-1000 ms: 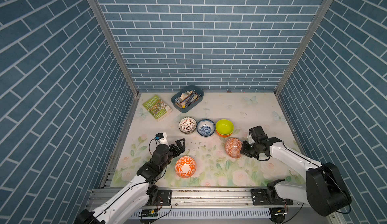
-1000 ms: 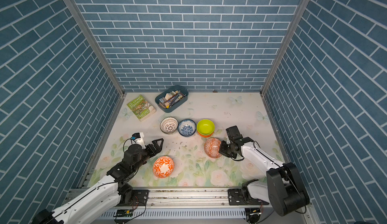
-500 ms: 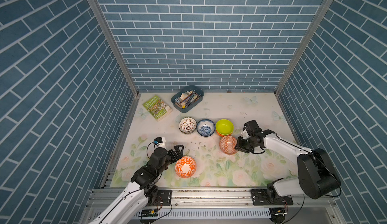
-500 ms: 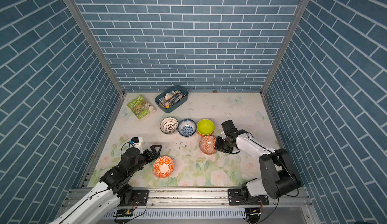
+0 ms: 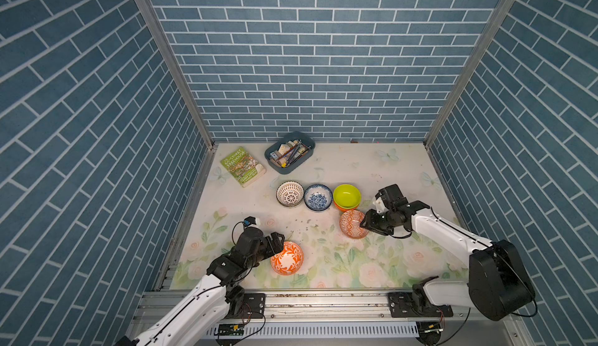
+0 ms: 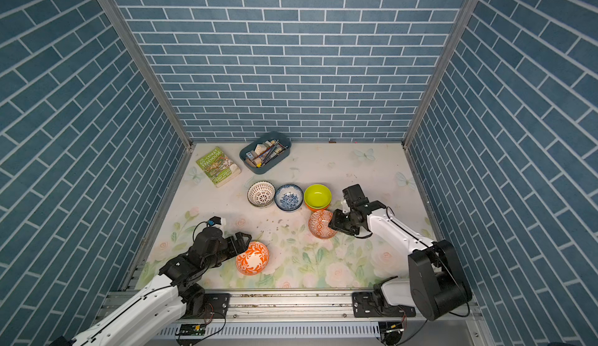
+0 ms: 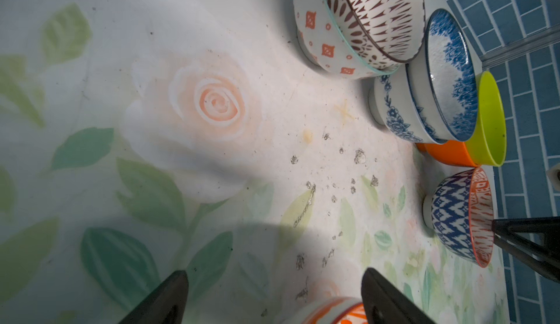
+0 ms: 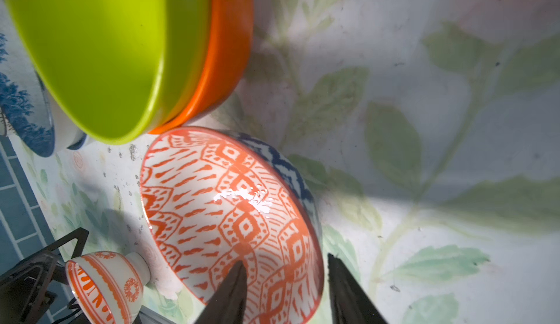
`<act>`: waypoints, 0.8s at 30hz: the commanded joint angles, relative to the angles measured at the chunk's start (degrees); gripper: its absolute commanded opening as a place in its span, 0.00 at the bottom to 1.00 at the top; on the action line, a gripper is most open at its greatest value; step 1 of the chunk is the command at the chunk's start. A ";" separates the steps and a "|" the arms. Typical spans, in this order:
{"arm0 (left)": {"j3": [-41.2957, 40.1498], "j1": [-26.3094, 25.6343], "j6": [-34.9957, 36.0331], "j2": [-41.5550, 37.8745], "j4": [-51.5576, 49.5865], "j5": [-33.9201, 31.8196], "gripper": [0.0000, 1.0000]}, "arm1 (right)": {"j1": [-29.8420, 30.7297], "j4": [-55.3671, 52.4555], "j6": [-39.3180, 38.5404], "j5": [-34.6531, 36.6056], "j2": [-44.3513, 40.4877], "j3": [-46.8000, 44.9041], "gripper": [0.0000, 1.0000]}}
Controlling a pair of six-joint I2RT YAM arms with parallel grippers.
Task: Stack the bowls
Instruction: Move the bowl to the center of the board, then pick up the bowl from the center of the board.
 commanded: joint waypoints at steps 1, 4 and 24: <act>0.76 0.18 1.12 -0.36 -0.91 0.89 0.92 | 0.48 -0.41 0.23 -0.62 -1.20 -1.21 0.41; 0.03 0.19 0.75 -0.48 -0.37 1.47 0.92 | 0.54 -1.30 0.01 -0.40 -2.40 -1.20 0.36; -1.33 -0.19 1.51 -0.20 1.29 3.79 0.90 | 2.64 -2.24 1.06 -2.13 -3.78 -1.33 0.42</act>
